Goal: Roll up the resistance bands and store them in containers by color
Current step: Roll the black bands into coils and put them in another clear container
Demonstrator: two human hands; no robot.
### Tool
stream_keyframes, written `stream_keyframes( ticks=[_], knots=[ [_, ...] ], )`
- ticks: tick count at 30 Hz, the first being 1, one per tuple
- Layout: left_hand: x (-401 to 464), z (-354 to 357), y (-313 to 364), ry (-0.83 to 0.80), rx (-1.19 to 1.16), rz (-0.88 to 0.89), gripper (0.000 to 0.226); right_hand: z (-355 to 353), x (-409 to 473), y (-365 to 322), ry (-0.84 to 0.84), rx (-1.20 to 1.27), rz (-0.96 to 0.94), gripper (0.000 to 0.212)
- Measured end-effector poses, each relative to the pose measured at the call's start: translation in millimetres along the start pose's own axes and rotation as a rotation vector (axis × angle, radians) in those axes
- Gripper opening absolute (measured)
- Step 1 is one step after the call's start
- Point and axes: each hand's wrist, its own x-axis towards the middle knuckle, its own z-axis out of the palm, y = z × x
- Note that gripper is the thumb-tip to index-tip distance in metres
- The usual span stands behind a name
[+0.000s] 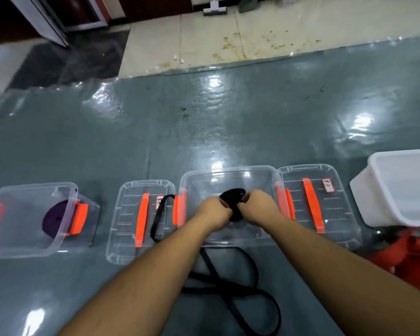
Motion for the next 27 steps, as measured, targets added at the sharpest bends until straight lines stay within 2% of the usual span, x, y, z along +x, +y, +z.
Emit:
stream_keyframes(
  ticks=[3, 9, 12, 15, 17, 19, 23, 27],
  knots=[
    [-23.5, -1.1, 5.0, 0.049, 0.022, 0.08, 0.017, -8.7, -19.3, 1.2, 0.013, -0.017, -0.078, 0.013],
    [-79.2, 13.9, -2.9, 0.125, -0.07, 0.169, 0.011, -15.8, -68.5, 15.7, 0.094, -0.038, -0.21, 0.022],
    [-101.7, 29.3, -15.2, 0.106, -0.156, 0.208, 0.012, -10.0, -90.3, 26.9, 0.166, -0.008, -0.316, 0.026],
    [-116.6, 41.1, -34.4, 0.043, -0.061, 0.253, 0.013, 3.0, -110.3, 42.7, 0.203, 0.013, -0.403, 0.025],
    [-118.1, 49.0, -52.6, 0.013, 0.076, 0.251, 0.013, 16.9, -120.9, 56.3, 0.167, -0.007, -0.436, 0.022],
    [-115.3, 56.9, -73.2, 0.007, 0.191, 0.22, 0.013, 35.3, -125.1, 70.6, 0.063, -0.083, -0.419, 0.021],
    [-110.3, 67.2, -112.3, -0.055, 0.303, 0.162, 0.015, 68.7, -121.9, 100.3, -0.168, -0.28, -0.23, 0.026],
    [-108.6, 69.8, -142.4, -0.106, 0.335, 0.133, 0.007, 92.4, -120.6, 130.6, -0.212, -0.449, -0.089, 0.029]
  ],
)
